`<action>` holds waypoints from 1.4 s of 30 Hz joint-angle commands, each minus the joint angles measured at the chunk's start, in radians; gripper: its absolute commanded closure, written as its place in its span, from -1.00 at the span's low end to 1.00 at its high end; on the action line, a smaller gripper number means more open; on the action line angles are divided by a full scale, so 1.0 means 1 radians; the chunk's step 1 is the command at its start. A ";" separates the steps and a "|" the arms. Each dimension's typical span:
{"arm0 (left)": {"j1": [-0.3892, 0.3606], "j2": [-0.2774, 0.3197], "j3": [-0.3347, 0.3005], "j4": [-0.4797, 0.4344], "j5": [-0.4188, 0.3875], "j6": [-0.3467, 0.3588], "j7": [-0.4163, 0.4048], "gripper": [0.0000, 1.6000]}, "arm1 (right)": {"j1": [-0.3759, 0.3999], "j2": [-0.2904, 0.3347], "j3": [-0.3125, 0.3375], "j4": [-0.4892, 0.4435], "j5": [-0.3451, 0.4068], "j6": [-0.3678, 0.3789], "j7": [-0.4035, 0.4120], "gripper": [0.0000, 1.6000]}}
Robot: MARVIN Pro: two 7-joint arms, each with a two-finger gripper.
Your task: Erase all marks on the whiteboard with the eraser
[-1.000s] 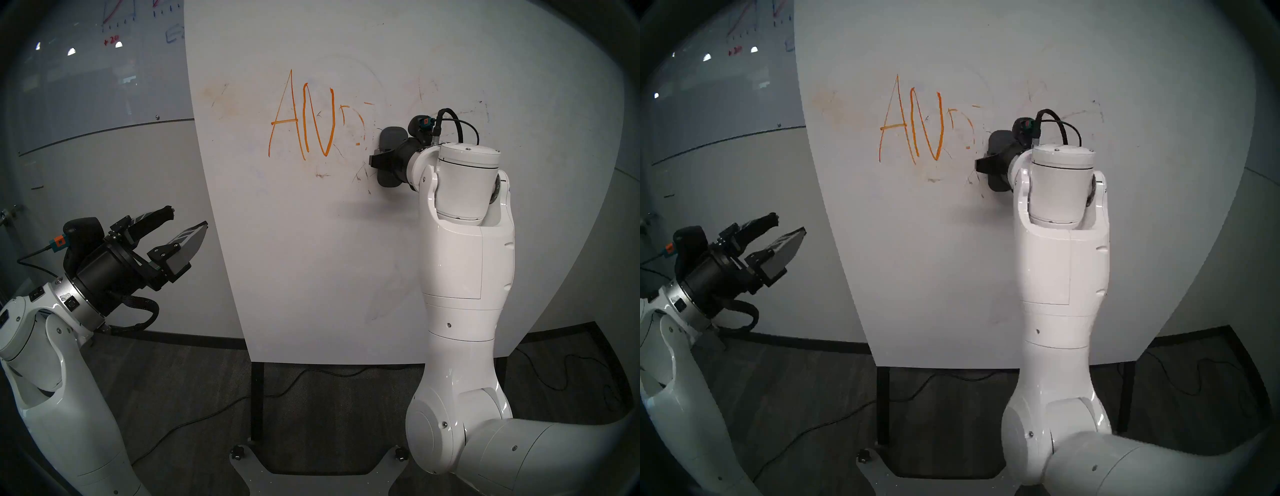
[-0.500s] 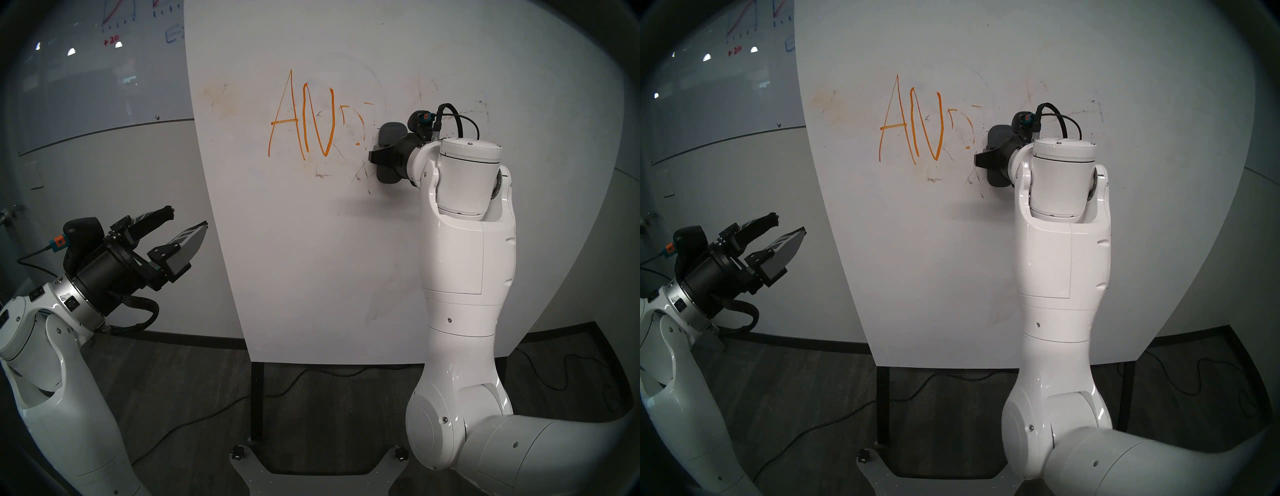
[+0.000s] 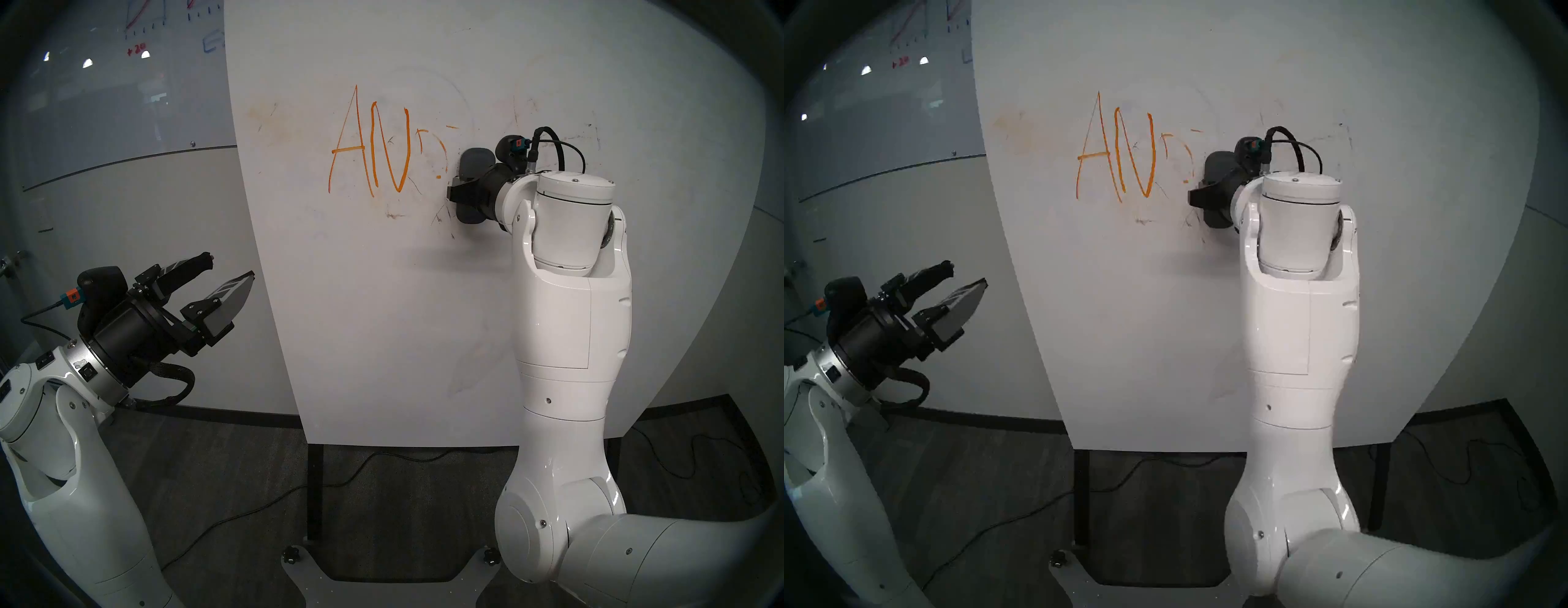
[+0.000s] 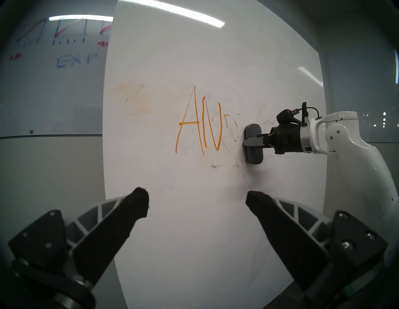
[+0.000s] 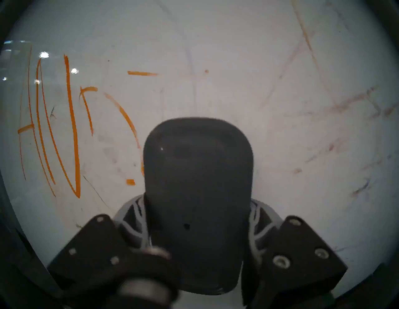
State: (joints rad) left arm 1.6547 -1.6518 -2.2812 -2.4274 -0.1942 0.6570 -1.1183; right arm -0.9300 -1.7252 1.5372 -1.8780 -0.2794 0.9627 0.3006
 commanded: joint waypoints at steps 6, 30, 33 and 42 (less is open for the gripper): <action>0.001 0.002 0.002 -0.016 -0.003 0.001 0.001 -1.00 | 0.108 -0.016 -0.022 0.025 -0.005 -0.003 0.004 1.00; 0.001 0.002 0.002 -0.016 -0.004 0.001 0.001 -1.00 | 0.230 -0.005 -0.020 0.110 -0.078 -0.003 0.047 1.00; 0.001 0.002 0.002 -0.016 -0.003 0.001 0.001 -1.00 | 0.225 -0.010 -0.012 0.115 -0.091 -0.003 0.058 1.00; 0.001 0.002 0.002 -0.016 -0.004 0.001 0.001 -1.00 | 0.197 -0.007 -0.015 0.120 -0.138 -0.003 0.110 1.00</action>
State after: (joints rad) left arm 1.6547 -1.6518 -2.2813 -2.4274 -0.1941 0.6571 -1.1184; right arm -0.7596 -1.7385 1.5164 -1.7848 -0.3730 0.9645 0.3909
